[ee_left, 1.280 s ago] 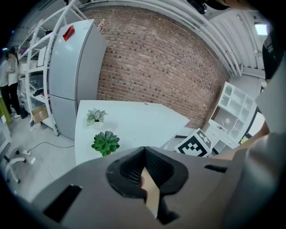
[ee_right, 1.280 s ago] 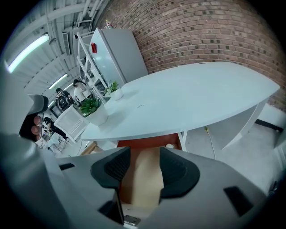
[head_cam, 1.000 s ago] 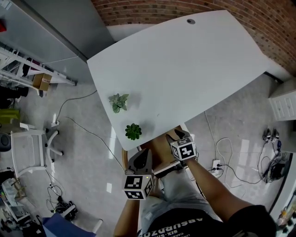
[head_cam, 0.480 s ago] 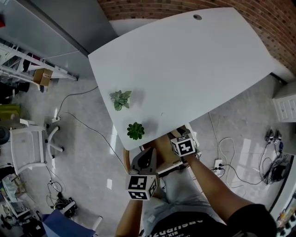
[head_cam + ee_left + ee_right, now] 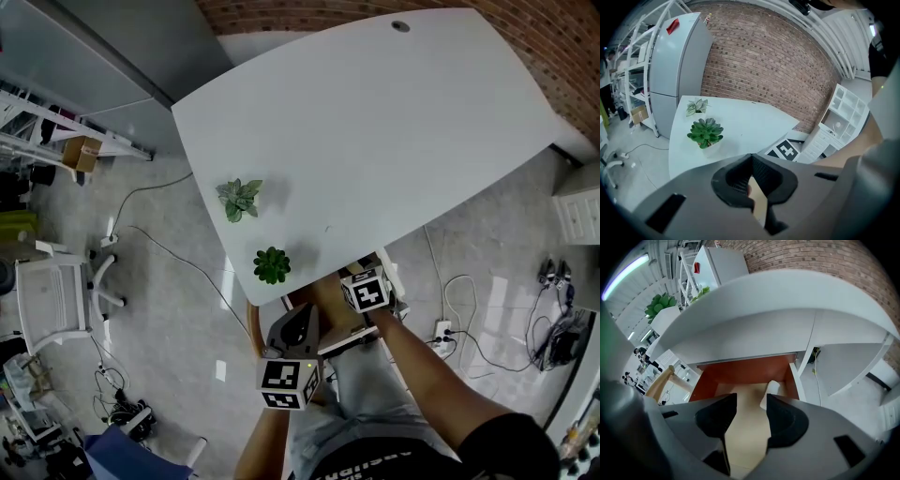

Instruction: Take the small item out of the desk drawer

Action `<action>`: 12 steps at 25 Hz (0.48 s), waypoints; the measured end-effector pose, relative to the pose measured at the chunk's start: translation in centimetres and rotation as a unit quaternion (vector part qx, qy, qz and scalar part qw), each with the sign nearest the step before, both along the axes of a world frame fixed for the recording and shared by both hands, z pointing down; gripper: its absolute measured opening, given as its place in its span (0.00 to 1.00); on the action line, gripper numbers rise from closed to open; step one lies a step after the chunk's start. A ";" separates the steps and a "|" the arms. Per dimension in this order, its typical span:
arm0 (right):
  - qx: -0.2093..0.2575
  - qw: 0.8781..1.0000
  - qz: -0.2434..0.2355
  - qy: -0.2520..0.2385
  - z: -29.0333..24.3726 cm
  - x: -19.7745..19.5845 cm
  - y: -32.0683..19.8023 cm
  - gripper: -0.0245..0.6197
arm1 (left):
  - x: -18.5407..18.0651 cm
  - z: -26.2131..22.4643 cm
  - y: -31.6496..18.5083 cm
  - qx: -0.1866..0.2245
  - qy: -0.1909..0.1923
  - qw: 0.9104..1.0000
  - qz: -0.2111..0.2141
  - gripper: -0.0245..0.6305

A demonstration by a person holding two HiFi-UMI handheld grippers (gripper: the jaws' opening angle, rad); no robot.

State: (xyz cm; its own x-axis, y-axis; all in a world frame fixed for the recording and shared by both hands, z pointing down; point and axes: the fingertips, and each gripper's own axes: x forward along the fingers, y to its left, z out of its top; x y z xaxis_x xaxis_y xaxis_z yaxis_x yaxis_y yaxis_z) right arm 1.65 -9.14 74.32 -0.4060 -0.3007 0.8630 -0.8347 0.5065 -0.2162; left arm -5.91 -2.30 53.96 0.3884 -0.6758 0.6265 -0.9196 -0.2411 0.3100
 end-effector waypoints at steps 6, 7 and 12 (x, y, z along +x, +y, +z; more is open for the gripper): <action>0.000 1.000 -0.004 0.009 1.4 0.0 -0.3 0.33 | 0.3 1.2 0.1 -0.004 0.006 1.000 0.000 0.03; 0.000 1.000 -0.006 0.010 1.8 -0.1 -0.3 0.33 | 0.4 1.4 0.1 -0.005 0.007 1.000 0.000 0.03; -0.001 1.000 -0.007 0.020 3.3 -0.1 -0.4 0.33 | 0.7 3.1 0.4 -0.013 0.006 1.000 0.008 0.03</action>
State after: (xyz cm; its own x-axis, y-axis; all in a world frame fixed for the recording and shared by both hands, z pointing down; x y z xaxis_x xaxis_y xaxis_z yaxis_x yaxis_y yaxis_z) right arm 1.52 -9.54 77.64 -0.3751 -0.2944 0.8790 -0.8357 0.5178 -0.1832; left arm -5.20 -1.87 57.06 0.4068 -0.6523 0.6395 -0.9118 -0.2476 0.3275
